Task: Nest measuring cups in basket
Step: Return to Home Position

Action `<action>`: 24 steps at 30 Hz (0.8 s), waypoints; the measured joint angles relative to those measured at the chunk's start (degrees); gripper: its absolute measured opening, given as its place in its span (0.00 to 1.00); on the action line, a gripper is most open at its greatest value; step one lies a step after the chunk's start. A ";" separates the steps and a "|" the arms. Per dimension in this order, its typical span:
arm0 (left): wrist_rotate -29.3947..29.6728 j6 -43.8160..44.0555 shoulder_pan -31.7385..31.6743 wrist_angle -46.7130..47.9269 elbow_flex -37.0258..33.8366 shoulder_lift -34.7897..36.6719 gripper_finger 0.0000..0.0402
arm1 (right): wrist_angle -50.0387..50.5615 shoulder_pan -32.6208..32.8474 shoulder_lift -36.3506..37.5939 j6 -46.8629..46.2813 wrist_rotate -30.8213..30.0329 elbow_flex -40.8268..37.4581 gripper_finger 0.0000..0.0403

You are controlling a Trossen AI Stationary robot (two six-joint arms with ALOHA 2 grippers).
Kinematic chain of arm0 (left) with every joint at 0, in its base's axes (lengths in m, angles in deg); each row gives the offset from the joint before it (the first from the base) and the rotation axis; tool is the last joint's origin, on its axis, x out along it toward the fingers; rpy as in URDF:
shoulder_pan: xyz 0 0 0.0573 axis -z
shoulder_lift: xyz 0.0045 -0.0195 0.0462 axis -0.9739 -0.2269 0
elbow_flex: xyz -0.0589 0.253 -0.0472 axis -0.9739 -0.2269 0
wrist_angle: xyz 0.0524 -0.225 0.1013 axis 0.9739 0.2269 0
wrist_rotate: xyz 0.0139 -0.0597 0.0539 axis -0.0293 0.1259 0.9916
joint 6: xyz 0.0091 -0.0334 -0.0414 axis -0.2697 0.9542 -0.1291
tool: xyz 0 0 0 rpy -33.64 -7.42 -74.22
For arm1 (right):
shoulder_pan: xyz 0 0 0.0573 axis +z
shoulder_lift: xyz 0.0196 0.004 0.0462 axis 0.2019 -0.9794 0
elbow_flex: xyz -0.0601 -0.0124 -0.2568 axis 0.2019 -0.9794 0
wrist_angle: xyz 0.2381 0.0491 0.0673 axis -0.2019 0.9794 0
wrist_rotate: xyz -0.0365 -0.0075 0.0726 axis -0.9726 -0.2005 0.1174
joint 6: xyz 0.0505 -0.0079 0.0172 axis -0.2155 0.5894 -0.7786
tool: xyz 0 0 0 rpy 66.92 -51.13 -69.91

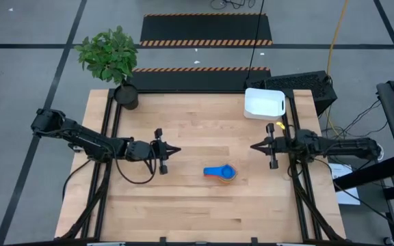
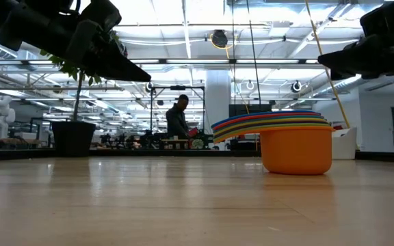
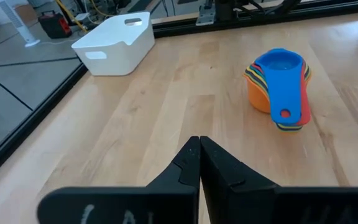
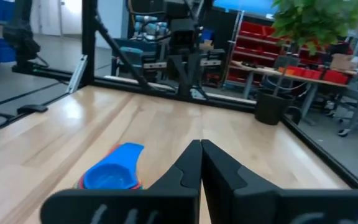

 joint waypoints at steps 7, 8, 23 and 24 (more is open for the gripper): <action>0.78 0.92 -0.02 0.99 -0.01 0.01 0.04 | 1.76 -2.39 4.33 -0.02 -0.21 -0.02 0.00; 1.28 1.30 -0.02 1.34 -0.16 0.51 0.04 | 1.76 -2.50 5.04 0.00 -0.22 -0.02 0.00; 7.99 5.59 0.13 -10.79 -25.28 31.53 0.01 | 0.22 -2.54 6.50 0.05 -3.40 -2.12 0.00; 8.00 5.78 0.11 -7.65 -25.18 33.36 0.02 | -0.19 -2.56 6.56 0.31 -3.42 -2.12 0.00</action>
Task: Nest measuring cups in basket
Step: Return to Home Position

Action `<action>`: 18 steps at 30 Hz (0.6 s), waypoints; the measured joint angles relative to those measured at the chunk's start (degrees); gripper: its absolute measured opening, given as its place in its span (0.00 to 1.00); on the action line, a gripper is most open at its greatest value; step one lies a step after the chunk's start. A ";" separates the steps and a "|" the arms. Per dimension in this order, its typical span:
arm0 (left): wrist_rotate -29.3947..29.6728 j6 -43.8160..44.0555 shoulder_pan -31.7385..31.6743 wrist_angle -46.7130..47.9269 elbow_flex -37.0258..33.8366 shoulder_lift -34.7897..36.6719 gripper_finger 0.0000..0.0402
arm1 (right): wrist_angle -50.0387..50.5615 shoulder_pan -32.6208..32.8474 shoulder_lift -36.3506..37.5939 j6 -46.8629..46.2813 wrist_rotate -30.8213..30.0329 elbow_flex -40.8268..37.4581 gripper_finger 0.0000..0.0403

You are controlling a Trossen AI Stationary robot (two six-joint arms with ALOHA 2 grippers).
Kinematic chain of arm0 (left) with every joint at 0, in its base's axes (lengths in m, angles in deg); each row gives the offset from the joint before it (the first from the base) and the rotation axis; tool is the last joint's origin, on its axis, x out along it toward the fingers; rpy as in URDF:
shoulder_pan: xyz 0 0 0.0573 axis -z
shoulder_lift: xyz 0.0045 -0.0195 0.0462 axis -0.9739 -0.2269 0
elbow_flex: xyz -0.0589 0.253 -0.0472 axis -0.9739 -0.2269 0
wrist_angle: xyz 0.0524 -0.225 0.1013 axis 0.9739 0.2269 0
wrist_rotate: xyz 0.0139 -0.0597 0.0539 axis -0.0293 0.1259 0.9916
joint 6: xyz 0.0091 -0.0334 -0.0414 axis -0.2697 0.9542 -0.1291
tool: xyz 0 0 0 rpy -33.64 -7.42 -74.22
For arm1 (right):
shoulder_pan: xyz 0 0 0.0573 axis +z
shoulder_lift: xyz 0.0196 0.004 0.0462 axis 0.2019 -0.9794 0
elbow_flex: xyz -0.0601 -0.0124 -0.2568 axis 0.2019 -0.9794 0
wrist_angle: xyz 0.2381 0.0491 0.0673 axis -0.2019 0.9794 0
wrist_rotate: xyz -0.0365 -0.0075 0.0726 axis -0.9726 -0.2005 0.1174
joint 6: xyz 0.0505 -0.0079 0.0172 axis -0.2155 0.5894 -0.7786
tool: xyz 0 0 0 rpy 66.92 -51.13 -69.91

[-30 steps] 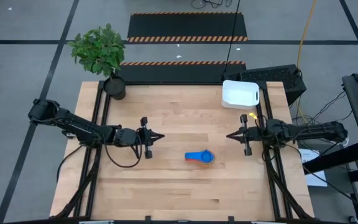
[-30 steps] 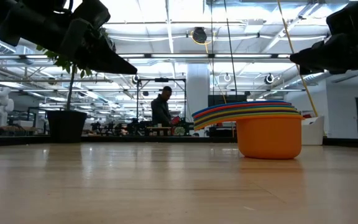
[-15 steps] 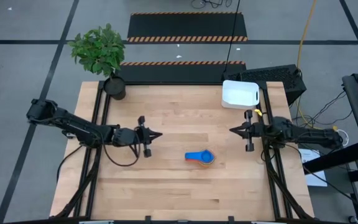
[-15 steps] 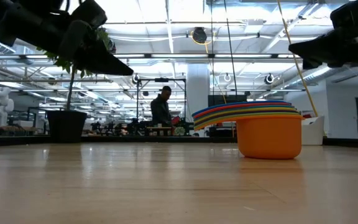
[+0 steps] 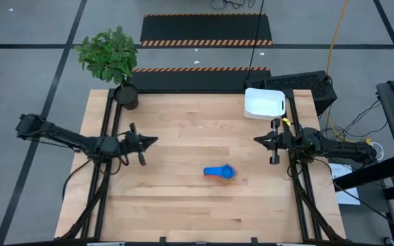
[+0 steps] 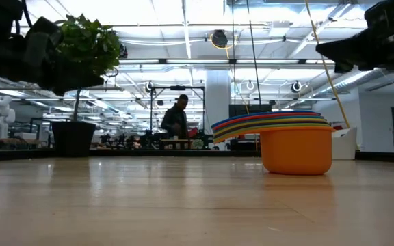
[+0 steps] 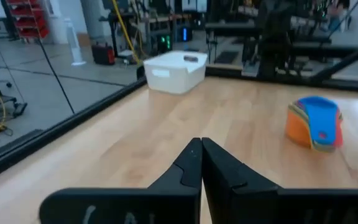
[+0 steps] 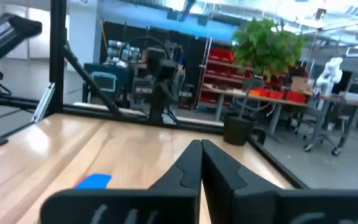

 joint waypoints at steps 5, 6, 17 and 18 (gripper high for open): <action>-0.71 -0.71 0.63 5.45 -0.08 5.66 0.01 | 1.08 0.02 -0.01 -1.23 -0.02 -0.02 0.00; -1.31 -1.65 0.84 6.21 -0.11 6.48 0.01 | 1.80 0.02 -0.01 -1.38 -0.19 -0.02 0.00; -4.16 -7.36 3.55 16.55 -0.11 19.26 0.02 | 5.12 0.02 -0.20 -3.04 0.04 -0.04 0.00; -4.55 -7.61 3.73 17.79 -0.11 20.67 0.02 | 5.08 0.02 -0.18 -3.02 0.04 -0.04 0.00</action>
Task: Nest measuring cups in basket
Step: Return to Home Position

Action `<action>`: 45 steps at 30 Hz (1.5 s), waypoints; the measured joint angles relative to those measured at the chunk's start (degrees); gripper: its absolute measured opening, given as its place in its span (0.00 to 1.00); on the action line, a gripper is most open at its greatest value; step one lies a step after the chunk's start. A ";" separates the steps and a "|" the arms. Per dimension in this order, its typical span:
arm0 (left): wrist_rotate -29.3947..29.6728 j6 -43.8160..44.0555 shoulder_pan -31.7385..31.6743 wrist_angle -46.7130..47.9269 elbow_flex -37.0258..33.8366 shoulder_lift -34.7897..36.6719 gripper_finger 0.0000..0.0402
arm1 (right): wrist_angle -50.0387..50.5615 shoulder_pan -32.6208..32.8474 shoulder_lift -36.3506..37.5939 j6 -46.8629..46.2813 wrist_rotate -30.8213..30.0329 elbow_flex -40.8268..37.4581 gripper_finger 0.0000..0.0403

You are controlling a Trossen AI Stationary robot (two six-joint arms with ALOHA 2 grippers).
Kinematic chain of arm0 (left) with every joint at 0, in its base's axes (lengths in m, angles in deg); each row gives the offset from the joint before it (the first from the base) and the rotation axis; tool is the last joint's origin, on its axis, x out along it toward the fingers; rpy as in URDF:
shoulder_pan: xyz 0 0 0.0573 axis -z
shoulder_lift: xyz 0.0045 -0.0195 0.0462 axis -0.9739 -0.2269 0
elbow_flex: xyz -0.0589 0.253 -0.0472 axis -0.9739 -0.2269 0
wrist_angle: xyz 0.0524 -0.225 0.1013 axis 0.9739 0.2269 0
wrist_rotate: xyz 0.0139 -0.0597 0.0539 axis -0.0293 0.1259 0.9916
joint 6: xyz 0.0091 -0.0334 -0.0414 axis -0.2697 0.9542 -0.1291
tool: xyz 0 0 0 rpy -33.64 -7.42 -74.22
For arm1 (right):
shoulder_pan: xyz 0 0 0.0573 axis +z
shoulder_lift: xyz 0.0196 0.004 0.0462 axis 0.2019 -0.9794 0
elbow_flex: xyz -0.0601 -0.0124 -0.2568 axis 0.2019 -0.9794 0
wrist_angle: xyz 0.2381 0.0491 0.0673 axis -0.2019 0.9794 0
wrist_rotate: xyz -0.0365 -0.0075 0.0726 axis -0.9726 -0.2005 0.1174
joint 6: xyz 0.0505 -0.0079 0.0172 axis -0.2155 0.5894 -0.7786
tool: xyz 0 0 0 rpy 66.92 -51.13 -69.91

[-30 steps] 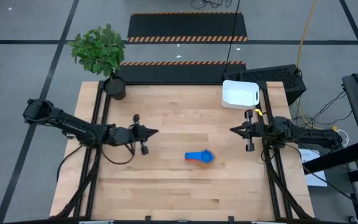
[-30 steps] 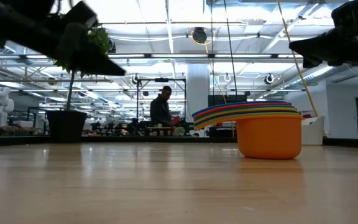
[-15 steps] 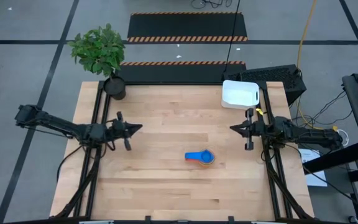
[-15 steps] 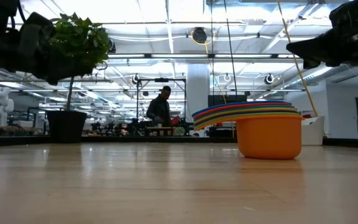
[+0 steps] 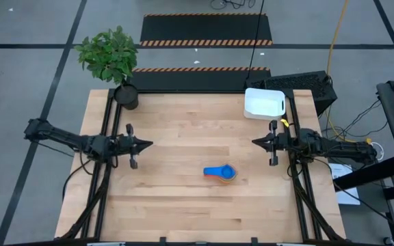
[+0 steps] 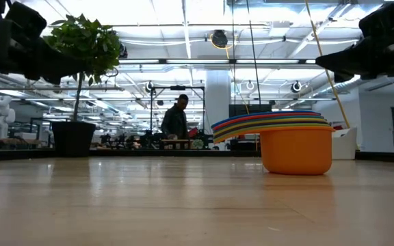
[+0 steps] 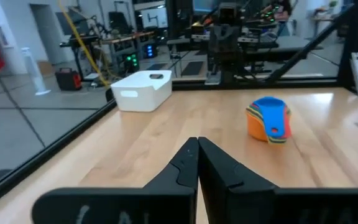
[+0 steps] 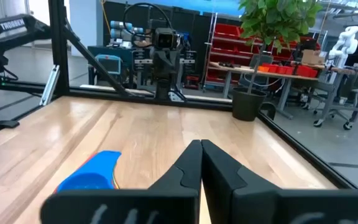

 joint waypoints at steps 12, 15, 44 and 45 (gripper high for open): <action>-6.77 -7.86 -4.38 11.36 0.04 15.80 0.01 | -0.04 0.00 0.00 -4.37 -0.01 -0.02 0.00; -9.80 -9.11 -7.58 11.66 0.09 17.75 0.01 | -0.02 0.00 0.00 -4.37 0.03 -0.02 0.00; -22.70 0.76 -13.94 14.11 0.09 17.47 0.01 | 0.02 0.13 0.00 -1.20 1.53 -0.02 0.00; -22.70 1.08 -13.88 14.11 0.09 17.47 0.01 | 0.03 0.13 0.00 -1.10 1.58 -0.02 0.00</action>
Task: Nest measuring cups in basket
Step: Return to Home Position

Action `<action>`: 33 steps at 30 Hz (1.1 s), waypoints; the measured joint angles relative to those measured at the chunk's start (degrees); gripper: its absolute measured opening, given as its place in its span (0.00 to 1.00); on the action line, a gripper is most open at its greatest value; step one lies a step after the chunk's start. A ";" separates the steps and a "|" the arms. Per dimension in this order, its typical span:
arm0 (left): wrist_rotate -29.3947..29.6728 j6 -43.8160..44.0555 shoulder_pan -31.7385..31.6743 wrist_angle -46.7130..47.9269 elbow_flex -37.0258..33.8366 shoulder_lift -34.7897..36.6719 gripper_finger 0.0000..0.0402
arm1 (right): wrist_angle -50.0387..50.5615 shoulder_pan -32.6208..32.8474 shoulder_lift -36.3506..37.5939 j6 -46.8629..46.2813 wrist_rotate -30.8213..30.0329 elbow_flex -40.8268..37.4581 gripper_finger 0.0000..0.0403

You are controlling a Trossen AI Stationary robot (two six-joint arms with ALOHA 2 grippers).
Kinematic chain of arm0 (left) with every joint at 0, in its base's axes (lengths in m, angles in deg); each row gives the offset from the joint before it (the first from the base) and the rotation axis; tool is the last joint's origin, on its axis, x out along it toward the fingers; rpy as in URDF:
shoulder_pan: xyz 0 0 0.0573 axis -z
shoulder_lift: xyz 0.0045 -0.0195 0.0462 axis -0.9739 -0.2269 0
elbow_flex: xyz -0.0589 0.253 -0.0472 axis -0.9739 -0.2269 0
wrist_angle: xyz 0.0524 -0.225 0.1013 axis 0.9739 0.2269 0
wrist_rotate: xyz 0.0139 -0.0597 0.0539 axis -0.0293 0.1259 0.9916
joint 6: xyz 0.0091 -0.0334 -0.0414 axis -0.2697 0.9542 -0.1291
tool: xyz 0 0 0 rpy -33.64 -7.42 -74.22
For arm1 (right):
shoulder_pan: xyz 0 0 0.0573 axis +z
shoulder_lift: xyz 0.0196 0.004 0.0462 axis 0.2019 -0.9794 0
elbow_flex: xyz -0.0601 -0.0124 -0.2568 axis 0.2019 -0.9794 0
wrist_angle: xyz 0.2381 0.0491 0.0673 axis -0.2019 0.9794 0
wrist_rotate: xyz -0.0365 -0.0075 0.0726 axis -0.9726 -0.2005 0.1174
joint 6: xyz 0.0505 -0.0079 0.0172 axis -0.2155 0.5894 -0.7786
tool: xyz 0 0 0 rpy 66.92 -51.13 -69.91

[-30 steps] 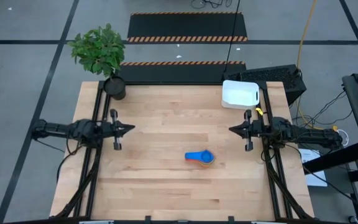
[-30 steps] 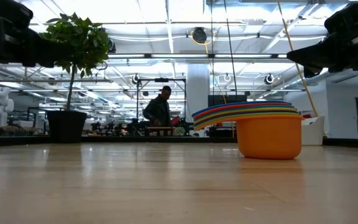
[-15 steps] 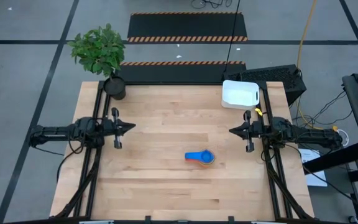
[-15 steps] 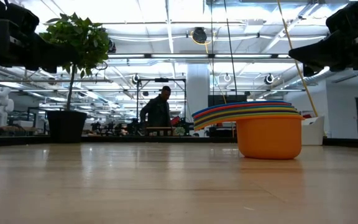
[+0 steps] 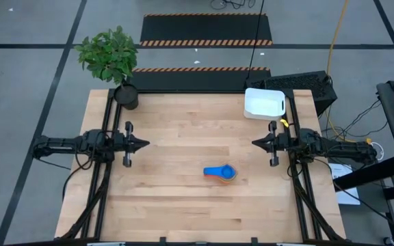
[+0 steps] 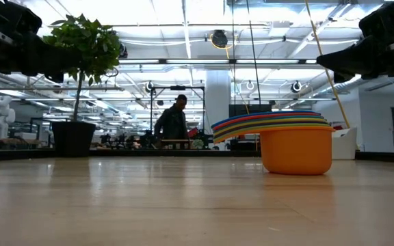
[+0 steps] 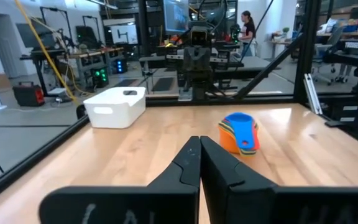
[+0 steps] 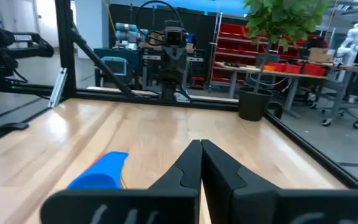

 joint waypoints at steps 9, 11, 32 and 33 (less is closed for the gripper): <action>0.28 -3.14 0.01 -0.02 -0.02 0.00 0.01 | 0.43 2.15 0.00 -3.23 -0.14 -0.02 0.00; 0.26 -4.07 0.01 -0.02 -0.02 0.00 0.02 | 0.57 3.10 0.01 -3.09 -0.13 -0.02 0.00; 0.47 -4.00 0.01 -2.62 -0.17 0.00 0.06 | -0.14 4.13 0.02 -7.77 -0.09 -0.02 0.00; 0.46 -4.00 0.01 -2.67 -0.17 0.00 0.07 | -0.18 4.13 0.01 -7.77 -0.09 -0.02 0.00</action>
